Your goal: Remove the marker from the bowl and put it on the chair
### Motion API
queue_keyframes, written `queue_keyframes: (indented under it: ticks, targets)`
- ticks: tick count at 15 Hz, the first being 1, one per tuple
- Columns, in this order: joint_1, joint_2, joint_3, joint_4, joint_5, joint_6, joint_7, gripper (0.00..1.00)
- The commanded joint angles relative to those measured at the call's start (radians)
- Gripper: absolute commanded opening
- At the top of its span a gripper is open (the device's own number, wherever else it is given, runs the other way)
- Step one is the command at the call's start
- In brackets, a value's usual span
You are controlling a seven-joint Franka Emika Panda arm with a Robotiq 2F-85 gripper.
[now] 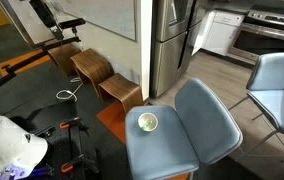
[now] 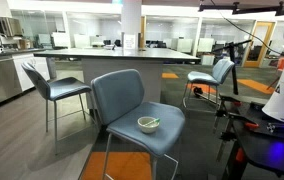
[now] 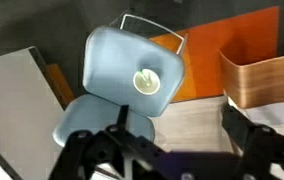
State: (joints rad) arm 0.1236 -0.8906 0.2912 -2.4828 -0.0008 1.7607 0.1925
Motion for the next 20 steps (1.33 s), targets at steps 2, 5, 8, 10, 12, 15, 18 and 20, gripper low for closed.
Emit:
queue_keyframes:
  ticks: [2,5,8,10,12,15,18,20]
  targets:
    - [0.011,0.003,-0.007,0.003,-0.007,-0.003,0.007,1.0]
    - [0.011,0.003,-0.007,0.003,-0.007,-0.003,0.007,1.0]
    - [0.011,0.003,-0.007,0.003,-0.007,-0.003,0.007,1.0]
    - [0.011,0.003,-0.007,0.003,-0.007,-0.003,0.007,1.0]
    - [0.006,0.022,-0.014,-0.013,-0.002,0.022,0.008,1.0]
    - [-0.001,0.068,-0.041,-0.056,0.003,0.09,-0.007,1.0]
    - [-0.018,0.131,-0.068,-0.105,-0.009,0.192,-0.012,1.0]
    - [-0.029,0.185,-0.089,-0.134,-0.015,0.267,-0.016,1.0]
